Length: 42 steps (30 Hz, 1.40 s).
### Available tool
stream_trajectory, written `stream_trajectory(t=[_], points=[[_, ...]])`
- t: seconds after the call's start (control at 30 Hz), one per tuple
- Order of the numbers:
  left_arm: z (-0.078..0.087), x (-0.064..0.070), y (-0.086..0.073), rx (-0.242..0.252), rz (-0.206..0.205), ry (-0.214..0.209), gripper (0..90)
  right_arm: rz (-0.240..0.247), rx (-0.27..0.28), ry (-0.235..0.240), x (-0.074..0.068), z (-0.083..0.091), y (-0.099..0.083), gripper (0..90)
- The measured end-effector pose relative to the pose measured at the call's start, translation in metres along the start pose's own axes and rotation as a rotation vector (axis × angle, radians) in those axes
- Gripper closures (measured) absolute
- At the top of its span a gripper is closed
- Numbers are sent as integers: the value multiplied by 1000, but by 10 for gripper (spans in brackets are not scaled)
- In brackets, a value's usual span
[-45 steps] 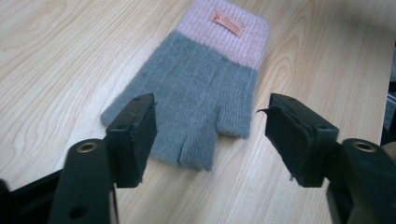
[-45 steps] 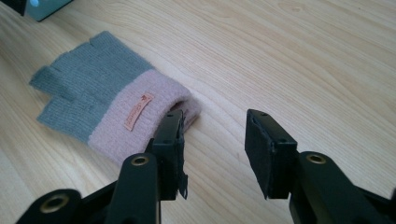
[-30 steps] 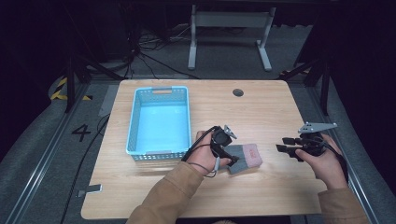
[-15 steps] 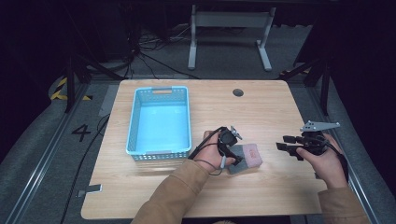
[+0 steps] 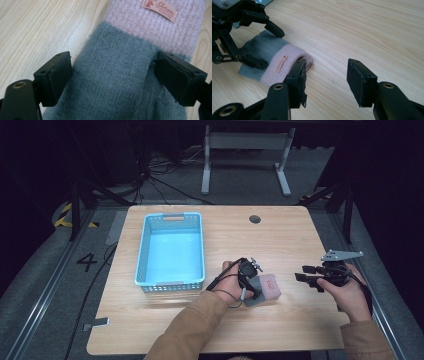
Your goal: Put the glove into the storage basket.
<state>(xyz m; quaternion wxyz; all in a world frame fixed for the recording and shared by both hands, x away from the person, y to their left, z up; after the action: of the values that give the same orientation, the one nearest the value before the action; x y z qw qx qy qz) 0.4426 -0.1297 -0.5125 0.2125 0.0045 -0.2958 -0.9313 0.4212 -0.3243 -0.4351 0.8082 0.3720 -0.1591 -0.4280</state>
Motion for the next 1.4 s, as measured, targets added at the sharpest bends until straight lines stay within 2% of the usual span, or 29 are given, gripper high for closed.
stream_trajectory(t=[0.13,0.33,0.43,0.57,0.6,0.67,0.83,0.87,1.03,1.07,1.17,1.33,1.37,1.4], points=[[0,0,-1,-12,10,-3,178,-4,-1,2,0,-1,0,507],[3,3,-2,-23,18,-9,273,-4,-2,4,0,-2,-1,504],[4,5,-1,-29,17,-22,373,-6,-3,1,0,-2,-1,504],[5,12,-1,-32,21,-72,527,-7,-5,1,0,-2,-1,503],[5,12,-1,-32,21,-72,567,-7,-4,1,0,-2,-1,503],[6,14,-1,-35,30,-97,615,-4,-3,2,0,-2,-1,503],[8,16,0,-43,33,-107,655,-5,-3,4,0,-2,-1,502],[12,17,1,-42,41,-123,658,-7,-6,3,0,-3,-1,502],[24,17,2,-46,20,-100,661,-6,-2,6,1,-4,2,502],[33,17,2,-34,18,-95,661,-1,1,9,1,-5,3,502],[45,16,1,-29,14,-82,660,5,2,15,0,-6,6,502],[67,14,-1,-4,21,-86,659,17,-4,24,-2,-12,11,502],[67,14,-1,-4,21,-86,659,17,-4,24,-2,-12,11,502],[75,12,-2,4,30,-84,659,23,-6,30,-3,-15,13,501]])
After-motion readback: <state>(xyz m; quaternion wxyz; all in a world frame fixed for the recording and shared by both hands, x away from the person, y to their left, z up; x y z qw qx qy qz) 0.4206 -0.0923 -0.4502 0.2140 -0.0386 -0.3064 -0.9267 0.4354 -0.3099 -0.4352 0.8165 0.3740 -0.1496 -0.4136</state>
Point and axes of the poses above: each handheld gripper's, and its own axes: z roughly backward along the jaws, y roughly out of its top, x roughly to its right, the point moved 8 cm from there along -z, roughly forward along the jaws, and after that the axes turned 2 degrees about -y, right-handed, at the moved point
